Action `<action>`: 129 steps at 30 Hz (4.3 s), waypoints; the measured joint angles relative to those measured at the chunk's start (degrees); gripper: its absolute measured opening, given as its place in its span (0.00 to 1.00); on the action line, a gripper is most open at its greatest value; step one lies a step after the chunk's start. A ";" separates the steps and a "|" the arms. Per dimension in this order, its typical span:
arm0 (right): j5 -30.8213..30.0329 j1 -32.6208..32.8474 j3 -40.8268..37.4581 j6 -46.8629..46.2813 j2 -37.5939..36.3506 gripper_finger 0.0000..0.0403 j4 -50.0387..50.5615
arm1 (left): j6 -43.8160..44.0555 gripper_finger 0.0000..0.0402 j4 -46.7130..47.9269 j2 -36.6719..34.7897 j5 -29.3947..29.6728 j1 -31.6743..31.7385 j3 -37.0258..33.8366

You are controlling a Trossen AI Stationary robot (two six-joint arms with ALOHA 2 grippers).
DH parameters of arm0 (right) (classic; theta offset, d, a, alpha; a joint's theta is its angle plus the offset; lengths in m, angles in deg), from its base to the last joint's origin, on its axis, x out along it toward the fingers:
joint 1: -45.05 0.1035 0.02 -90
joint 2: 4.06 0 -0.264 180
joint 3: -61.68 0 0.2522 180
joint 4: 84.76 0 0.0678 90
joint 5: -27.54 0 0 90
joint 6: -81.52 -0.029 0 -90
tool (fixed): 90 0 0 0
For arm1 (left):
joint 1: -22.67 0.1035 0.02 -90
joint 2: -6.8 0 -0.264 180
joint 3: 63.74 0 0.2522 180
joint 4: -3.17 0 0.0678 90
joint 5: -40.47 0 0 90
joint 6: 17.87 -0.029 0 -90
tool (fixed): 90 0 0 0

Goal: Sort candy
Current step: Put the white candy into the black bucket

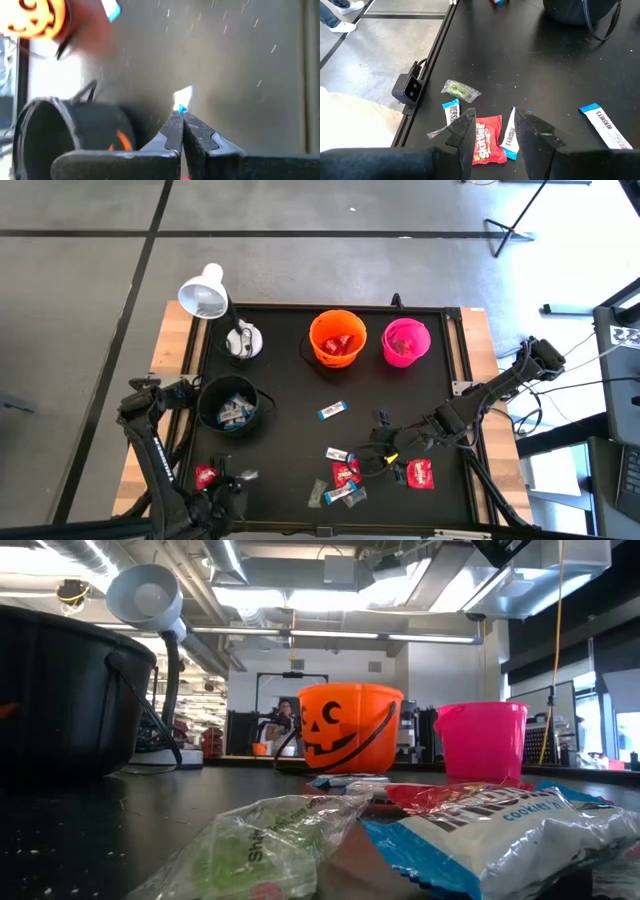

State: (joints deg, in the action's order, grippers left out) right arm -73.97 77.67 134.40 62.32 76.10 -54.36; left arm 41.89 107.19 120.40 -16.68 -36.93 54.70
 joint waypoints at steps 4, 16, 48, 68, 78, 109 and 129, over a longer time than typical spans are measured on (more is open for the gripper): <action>0.00 0.00 0.00 0.00 0.00 0.33 0.00 | -1.89 0.00 -0.22 -0.02 4.39 0.71 1.40; 0.00 0.00 0.00 0.00 0.00 0.33 0.00 | -3.12 0.00 -2.29 -0.09 9.41 4.66 1.43; 2.11 0.07 0.00 0.45 0.00 0.33 -0.15 | -10.89 0.00 -24.88 -30.50 28.45 9.14 -21.12; -3.77 10.57 0.02 -1.01 -6.67 0.33 12.87 | -24.65 0.00 -28.30 -33.64 29.20 14.90 -21.17; -17.33 14.33 -0.43 0.58 -6.08 0.33 14.59 | -28.93 0.00 -28.43 -33.64 26.02 16.85 -21.17; -19.29 -0.39 0.33 3.03 -6.08 0.33 -0.15 | -28.91 0.00 -29.09 -33.82 24.23 16.30 -21.17; -17.77 -0.42 0.33 3.04 -6.08 0.33 -0.17 | -29.45 0.00 -29.74 -33.82 22.57 16.27 -21.17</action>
State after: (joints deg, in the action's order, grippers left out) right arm -91.74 77.26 134.73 65.36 70.03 -54.53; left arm 12.44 77.45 86.59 5.89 -20.66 33.52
